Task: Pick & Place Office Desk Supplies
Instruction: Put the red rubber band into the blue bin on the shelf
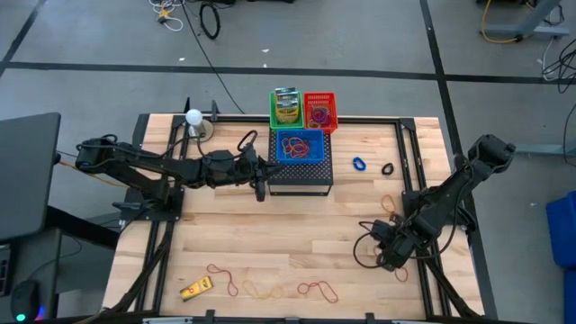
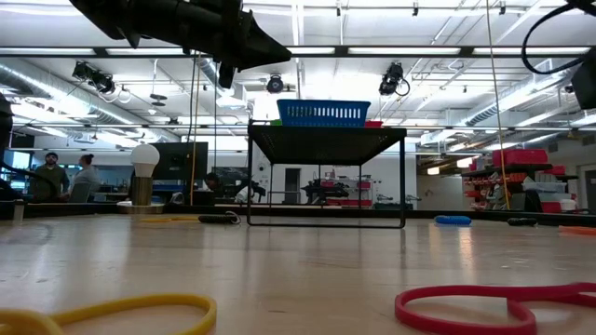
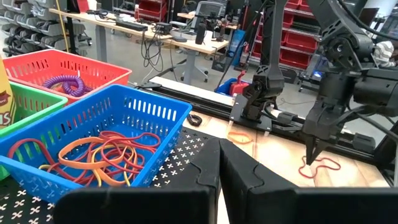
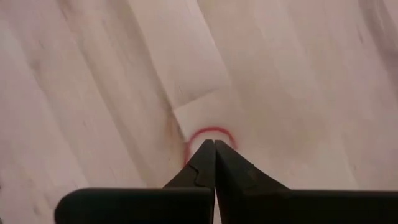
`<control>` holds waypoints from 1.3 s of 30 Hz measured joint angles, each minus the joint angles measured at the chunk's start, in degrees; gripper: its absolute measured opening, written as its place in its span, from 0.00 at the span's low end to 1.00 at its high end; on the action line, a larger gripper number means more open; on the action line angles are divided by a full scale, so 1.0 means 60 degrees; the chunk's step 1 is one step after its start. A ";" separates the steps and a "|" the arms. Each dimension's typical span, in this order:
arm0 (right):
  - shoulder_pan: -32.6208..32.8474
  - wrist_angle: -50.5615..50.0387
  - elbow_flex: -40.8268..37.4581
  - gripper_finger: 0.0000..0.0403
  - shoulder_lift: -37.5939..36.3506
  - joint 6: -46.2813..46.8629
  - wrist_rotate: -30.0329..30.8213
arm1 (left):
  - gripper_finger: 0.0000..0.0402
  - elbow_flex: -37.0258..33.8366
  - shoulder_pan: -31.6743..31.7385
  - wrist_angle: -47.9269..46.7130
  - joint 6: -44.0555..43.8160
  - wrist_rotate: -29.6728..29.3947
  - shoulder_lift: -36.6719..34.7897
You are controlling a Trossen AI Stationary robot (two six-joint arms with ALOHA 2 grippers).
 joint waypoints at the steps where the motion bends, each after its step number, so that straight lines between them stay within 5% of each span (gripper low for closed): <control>1: 0.0000 -0.0127 0.0000 0.01 0.0000 0.0000 0.0000 | 0.02 0.0000 0.0000 0.0000 0.0000 0.0000 0.0000; 11: -0.0040 0.0072 0.0000 0.20 0.1037 -0.0676 -0.0353 | 0.02 0.0000 0.0000 -0.0006 -0.0033 -0.0001 0.0000; 25: -0.0062 0.0119 0.0090 0.01 0.1859 -0.0549 -0.0400 | 0.02 0.0000 0.0000 -0.0007 -0.0091 -0.0005 0.0004; 39: -0.0062 -0.0380 0.0368 0.17 0.1829 -0.1010 -0.0121 | 0.02 0.0000 0.0001 -0.0156 -0.0069 -0.0004 0.0004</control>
